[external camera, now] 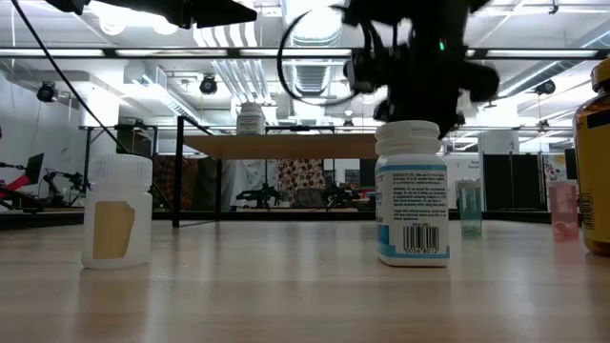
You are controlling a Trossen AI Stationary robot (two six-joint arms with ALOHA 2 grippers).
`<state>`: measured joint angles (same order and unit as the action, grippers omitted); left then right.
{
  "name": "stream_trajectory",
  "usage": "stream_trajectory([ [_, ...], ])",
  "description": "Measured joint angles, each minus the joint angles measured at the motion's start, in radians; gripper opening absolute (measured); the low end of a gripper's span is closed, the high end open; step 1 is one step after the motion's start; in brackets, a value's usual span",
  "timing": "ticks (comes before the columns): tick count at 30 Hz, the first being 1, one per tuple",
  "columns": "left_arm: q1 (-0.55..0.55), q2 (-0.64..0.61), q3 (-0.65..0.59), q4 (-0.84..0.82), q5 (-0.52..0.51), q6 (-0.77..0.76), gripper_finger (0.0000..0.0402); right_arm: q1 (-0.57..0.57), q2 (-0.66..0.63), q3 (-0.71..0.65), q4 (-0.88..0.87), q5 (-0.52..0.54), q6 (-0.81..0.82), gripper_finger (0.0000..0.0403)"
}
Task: Pick and place medicine bottles onto shelf by color
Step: Put the middle red pill bottle from the top row on the shelf
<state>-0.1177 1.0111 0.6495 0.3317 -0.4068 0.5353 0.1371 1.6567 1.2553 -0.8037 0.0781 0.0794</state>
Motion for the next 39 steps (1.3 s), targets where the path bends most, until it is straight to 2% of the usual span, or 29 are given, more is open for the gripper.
stream_trajectory([
  [9,0.000,0.000,0.000,0.000,0.001,-0.001,0.0013,-0.036,-0.002,0.351,-0.293,0.020,-0.035,0.0102],
  [12,0.000,0.000,0.000,0.000,0.001,-0.001,0.0013,-0.097,-0.002,0.451,-0.355,0.095,-0.074,0.0102],
  [16,0.000,0.000,0.000,0.000,0.001,-0.001,0.0013,-0.221,-0.002,0.560,-0.390,0.106,-0.116,0.0101],
  [24,0.000,0.000,0.000,0.000,0.001,0.000,0.0013,-0.528,0.039,0.655,-0.390,0.094,-0.201,0.0101],
  [28,0.000,0.000,-0.001,0.000,0.001,0.000,0.0013,-0.642,0.088,0.686,-0.388,-0.031,-0.238,0.0100],
  [32,0.000,0.000,0.000,-0.001,0.001,0.001,0.0013,-0.693,0.147,0.719,-0.385,-0.060,-0.263,0.0100],
  [39,0.000,0.000,0.000,-0.001,0.001,0.003,0.0013,-0.700,0.218,0.781,-0.391,-0.053,-0.299,0.0100],
])
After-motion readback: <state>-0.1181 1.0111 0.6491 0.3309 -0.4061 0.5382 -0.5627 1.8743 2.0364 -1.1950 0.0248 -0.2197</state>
